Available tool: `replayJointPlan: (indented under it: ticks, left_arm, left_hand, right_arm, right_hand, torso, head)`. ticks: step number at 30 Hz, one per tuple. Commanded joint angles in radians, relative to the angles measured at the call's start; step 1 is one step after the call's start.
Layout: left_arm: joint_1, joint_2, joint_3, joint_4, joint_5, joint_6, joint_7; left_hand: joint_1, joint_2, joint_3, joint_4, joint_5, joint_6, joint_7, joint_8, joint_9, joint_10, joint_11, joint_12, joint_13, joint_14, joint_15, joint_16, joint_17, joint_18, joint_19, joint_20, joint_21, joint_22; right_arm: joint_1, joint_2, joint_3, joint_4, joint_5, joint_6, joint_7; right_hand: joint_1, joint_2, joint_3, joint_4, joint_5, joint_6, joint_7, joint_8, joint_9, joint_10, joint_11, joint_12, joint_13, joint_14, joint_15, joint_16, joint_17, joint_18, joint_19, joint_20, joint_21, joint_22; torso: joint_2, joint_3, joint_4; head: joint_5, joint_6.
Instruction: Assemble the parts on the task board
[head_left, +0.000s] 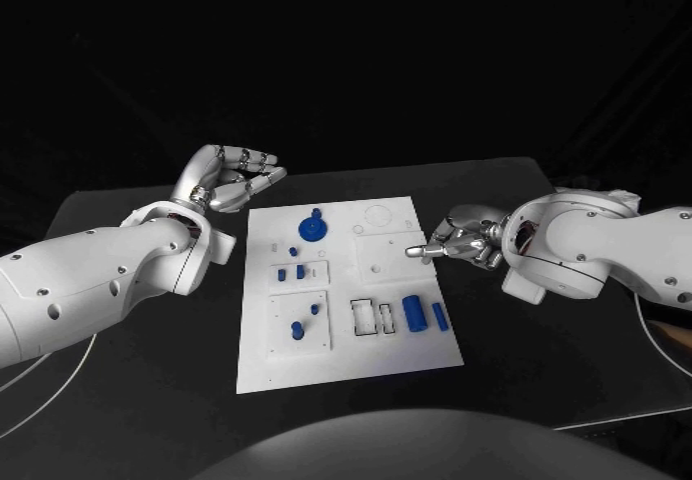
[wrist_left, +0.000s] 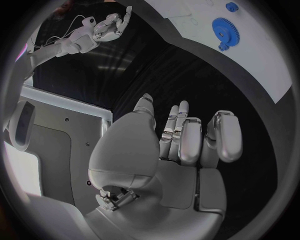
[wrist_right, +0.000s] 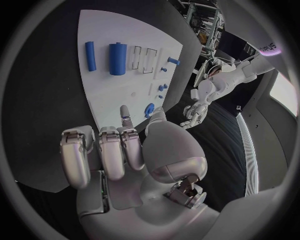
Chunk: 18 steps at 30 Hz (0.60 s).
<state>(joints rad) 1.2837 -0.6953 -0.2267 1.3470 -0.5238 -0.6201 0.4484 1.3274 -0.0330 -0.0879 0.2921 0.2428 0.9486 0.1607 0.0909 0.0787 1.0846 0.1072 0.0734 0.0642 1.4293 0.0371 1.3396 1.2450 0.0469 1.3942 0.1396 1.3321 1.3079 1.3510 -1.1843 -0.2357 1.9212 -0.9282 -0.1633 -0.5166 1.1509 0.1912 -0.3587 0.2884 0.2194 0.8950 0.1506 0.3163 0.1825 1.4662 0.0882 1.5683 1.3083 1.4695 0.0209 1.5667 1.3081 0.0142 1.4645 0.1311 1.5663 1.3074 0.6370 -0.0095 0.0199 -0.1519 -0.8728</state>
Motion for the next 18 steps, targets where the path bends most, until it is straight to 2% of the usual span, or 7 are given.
replayJointPlan:
  ticks: [1, 3, 6, 8, 12, 18]
  left_arm:
    - [0.0, 0.003, 0.001, 0.003, 0.0, 0.013, 0.005]
    - [0.0, 0.004, 0.001, 0.002, 0.0, 0.013, 0.005]
    - [0.0, 0.007, 0.001, 0.0, 0.0, 0.015, 0.005]
    - [0.0, 0.008, 0.001, -0.001, 0.0, 0.016, 0.005]
    - [0.0, 0.01, 0.001, -0.004, 0.0, 0.017, 0.005]
    - [0.0, 0.01, 0.001, -0.007, 0.0, 0.019, 0.005]
  left_hand:
    - [0.003, 0.007, 0.0, 0.0, 0.005, -0.003, 0.005, -0.004, -0.001, -0.003, 0.001, -0.005, 0.0, 0.008, -0.001, -0.001, 0.0, 0.01, 0.005, 0.002, -0.004, 0.177]
    - [0.003, 0.007, 0.0, 0.0, 0.005, -0.003, 0.005, -0.004, -0.001, -0.003, 0.001, -0.005, 0.0, 0.008, -0.001, -0.001, 0.0, 0.01, 0.005, 0.002, -0.004, 0.177]
    - [0.003, 0.007, 0.0, 0.0, 0.005, -0.003, 0.005, -0.004, -0.001, -0.003, 0.001, -0.005, 0.0, 0.008, -0.001, -0.001, 0.0, 0.01, 0.005, 0.002, -0.004, 0.177]
    - [0.003, 0.008, -0.001, 0.0, 0.005, -0.003, 0.005, -0.004, -0.001, -0.003, 0.001, -0.005, 0.001, 0.008, -0.001, -0.001, 0.0, 0.01, 0.006, 0.002, -0.004, 0.177]
    - [0.003, 0.008, -0.001, 0.001, 0.005, -0.003, 0.005, -0.004, -0.001, -0.003, 0.001, -0.005, 0.001, 0.008, -0.001, -0.001, 0.0, 0.01, 0.006, 0.002, -0.004, 0.177]
    - [0.003, 0.008, -0.001, 0.001, 0.005, -0.003, 0.005, -0.004, -0.001, -0.003, 0.001, -0.005, 0.001, 0.008, -0.001, -0.001, 0.0, 0.01, 0.006, 0.002, -0.004, 0.177]
  right_arm:
    - [-0.008, -0.011, -0.001, 0.011, 0.003, 0.004, -0.068]
    - [-0.012, -0.018, -0.001, 0.017, 0.004, -0.003, -0.077]
    - [-0.019, -0.027, -0.001, 0.026, 0.006, -0.012, -0.091]
    - [-0.025, -0.032, -0.001, 0.032, 0.007, -0.013, -0.102]
    - [-0.04, -0.034, -0.001, 0.04, 0.013, -0.009, -0.123]
    - [-0.057, -0.023, -0.001, 0.043, 0.034, 0.003, -0.142]
  right_hand:
    - [-0.005, -0.013, -0.009, -0.001, 0.02, 0.028, -0.009, 0.008, 0.013, 0.105, -0.016, 0.002, 0.263, 0.101, -0.009, 0.004, 0.263, -0.014, 0.106, -0.008, 0.004, 0.263]
    - [-0.014, -0.022, -0.015, -0.003, 0.042, 0.069, -0.025, 0.011, 0.03, 0.105, -0.032, 0.002, 0.263, 0.101, -0.026, 0.004, 0.263, -0.014, 0.106, -0.028, 0.004, 0.263]
    - [-0.016, -0.026, -0.014, -0.003, 0.049, 0.087, -0.04, -0.004, 0.046, 0.105, -0.043, 0.002, 0.263, 0.101, -0.038, 0.004, 0.263, -0.014, 0.106, -0.039, 0.004, 0.263]
    - [-0.007, -0.036, -0.01, -0.007, 0.073, 0.094, -0.041, -0.012, 0.057, 0.105, -0.051, 0.002, 0.263, 0.101, -0.045, 0.004, 0.263, -0.014, 0.106, -0.041, 0.004, 0.263]
    - [0.011, -0.043, 0.004, -0.018, 0.101, 0.078, -0.038, -0.027, 0.071, 0.105, -0.049, 0.002, 0.263, 0.101, -0.046, 0.004, 0.263, -0.014, 0.106, -0.045, 0.004, 0.263]
    - [0.008, -0.046, 0.012, -0.016, 0.127, 0.056, -0.033, -0.026, 0.093, 0.105, -0.045, 0.002, 0.263, 0.101, -0.05, 0.004, 0.263, -0.014, 0.106, -0.048, 0.004, 0.263]
  torso:
    - [-0.001, -0.0005, 0.0]
    - [-0.002, -0.0004, -0.0004]
    - [-0.002, 0.0005, -0.0001]
    - [-0.002, 0.0005, 0.0001]
    - [-0.002, 0.0005, 0.0011]
    - [-0.001, 0.001, 0.0013]
  head:
    - [-0.01, 0.0]
    - [-0.014, 0.0]
    - [-0.021, 0.0]
    - [-0.025, 0.0]
    - [-0.034, 0.0]
    - [-0.04, 0.0]
